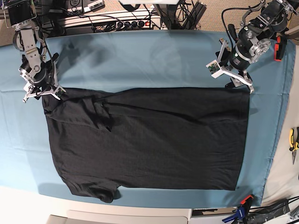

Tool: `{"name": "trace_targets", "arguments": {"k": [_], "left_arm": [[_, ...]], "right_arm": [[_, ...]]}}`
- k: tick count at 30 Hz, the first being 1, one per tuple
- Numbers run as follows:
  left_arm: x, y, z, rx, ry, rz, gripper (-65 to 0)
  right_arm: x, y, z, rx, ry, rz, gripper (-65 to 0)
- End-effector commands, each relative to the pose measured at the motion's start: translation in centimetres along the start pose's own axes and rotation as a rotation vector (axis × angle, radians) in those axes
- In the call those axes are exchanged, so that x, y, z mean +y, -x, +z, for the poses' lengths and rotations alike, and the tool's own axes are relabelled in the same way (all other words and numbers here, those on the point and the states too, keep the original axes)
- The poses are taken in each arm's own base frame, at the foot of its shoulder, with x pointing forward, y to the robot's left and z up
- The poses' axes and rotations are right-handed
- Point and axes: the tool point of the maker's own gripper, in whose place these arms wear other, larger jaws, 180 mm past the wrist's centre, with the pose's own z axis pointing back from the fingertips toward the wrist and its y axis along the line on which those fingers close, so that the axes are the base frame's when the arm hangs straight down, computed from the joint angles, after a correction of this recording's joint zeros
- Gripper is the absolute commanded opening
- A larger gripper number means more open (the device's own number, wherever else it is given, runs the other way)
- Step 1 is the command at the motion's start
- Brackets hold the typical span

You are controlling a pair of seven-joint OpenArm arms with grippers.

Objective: Fold the T-shirt properly
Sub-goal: 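Move the right gripper back to the shirt's shoulder corner, then lower the left gripper and grasp the other shoulder corner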

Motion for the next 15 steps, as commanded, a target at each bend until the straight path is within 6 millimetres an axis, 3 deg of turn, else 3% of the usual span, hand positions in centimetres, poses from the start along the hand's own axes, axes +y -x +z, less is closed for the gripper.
{"name": "trace_targets", "arguments": {"k": [1,6,15], "left_arm": [[0.9,-0.5,0.2,-0.025,-0.027,-0.011,-32.8],[1.4,-0.8,0.2,-0.034,-0.037,-0.012,-32.8],[2.2,-1.2,0.0,-0.044,-0.053,-0.011,-32.8]], "right_arm": [[-1.8,0.7,0.1,0.021,0.053,0.008,-33.4],[-2.0,1.0,-0.5,0.035,0.075,-0.011,-33.4],[-4.9,-0.8,-0.1,-0.004,0.142,-0.055,-33.4]]}}
